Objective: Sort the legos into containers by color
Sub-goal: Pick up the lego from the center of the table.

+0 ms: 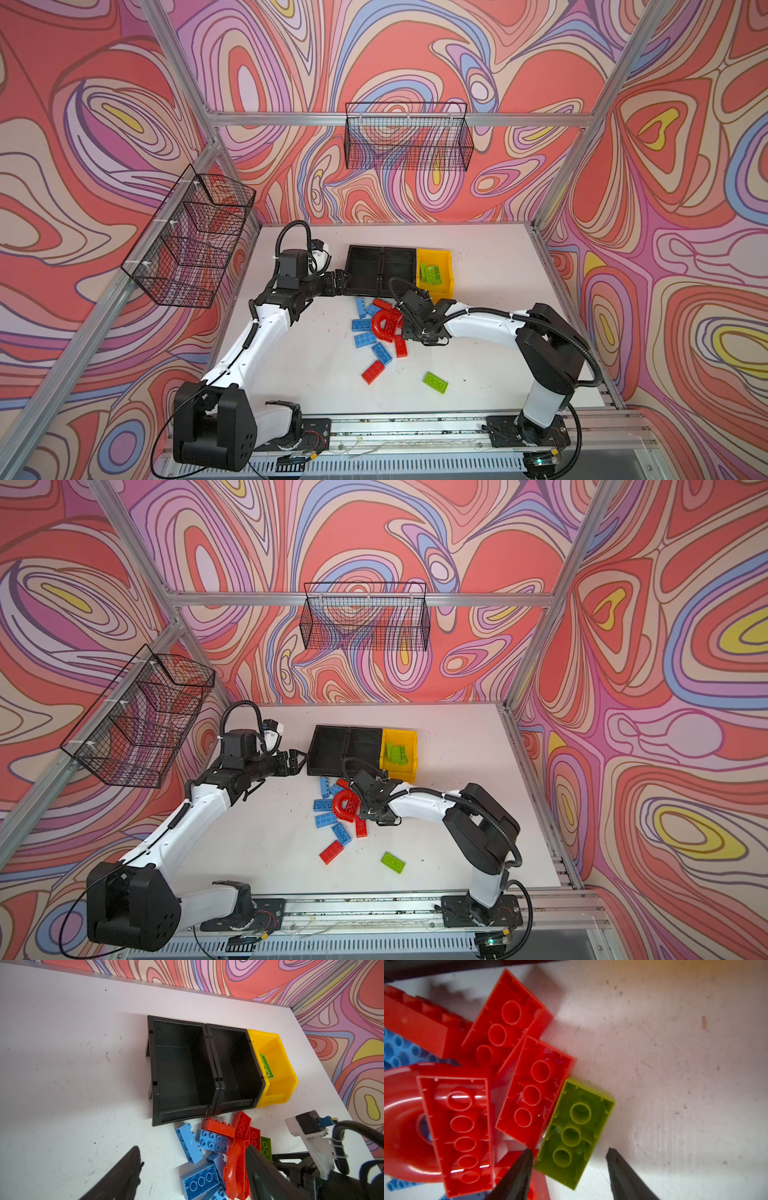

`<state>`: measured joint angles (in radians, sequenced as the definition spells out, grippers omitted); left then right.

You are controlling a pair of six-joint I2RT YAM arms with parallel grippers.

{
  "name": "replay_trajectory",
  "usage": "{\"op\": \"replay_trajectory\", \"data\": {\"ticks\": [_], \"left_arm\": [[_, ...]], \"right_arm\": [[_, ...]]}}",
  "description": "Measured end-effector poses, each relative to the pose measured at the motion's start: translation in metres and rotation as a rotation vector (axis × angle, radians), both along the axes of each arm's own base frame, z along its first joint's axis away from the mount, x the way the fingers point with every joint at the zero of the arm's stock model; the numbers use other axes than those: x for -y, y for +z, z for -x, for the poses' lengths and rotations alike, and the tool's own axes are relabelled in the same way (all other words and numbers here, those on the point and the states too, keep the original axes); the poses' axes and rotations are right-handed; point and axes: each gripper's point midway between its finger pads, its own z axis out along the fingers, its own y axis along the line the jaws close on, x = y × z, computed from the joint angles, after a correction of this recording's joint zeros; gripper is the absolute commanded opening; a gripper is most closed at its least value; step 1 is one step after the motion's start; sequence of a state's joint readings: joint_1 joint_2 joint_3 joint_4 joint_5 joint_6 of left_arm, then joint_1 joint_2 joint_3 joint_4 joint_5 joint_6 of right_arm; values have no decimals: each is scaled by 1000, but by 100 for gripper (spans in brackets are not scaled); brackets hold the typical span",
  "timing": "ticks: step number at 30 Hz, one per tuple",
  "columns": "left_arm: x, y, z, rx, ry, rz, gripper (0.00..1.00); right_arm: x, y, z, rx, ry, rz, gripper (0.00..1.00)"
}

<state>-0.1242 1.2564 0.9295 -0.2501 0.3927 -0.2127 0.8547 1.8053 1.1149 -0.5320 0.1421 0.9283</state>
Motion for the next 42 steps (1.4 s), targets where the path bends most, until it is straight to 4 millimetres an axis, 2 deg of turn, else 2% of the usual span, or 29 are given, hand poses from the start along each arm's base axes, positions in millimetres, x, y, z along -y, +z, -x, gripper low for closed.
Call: {"op": "replay_trajectory", "data": {"ticks": [4, 8, 20, 24, 29, 32, 35, 38, 42], "left_arm": [[0, 0, 0, 0, 0, 0, 81], [0, 0, 0, 0, 0, 0, 81], [0, 0, 0, 0, 0, 0, 81], [0, 0, 0, 0, 0, 0, 81], [0, 0, 0, 0, 0, 0, 81], [0, 0, 0, 0, 0, 0, 81], [0, 0, 0, 0, 0, 0, 81], [0, 0, 0, 0, 0, 0, 81], [0, 0, 0, 0, 0, 0, 81]], "right_arm": [[-5, 2, -4, 7, 0, -8, 61], [-6, 2, -4, 9, -3, -12, 53], [0, -2, -5, 15, -23, 22, 37], [6, 0, -6, 30, -24, 46, 28], [23, 3, -2, 47, -11, 110, 27], [33, 22, 0, 85, -3, 114, 27], [38, 47, -9, 148, -2, 94, 27], [49, 68, -28, 201, -13, 82, 27], [76, 97, -65, 273, -45, 76, 27]]}}
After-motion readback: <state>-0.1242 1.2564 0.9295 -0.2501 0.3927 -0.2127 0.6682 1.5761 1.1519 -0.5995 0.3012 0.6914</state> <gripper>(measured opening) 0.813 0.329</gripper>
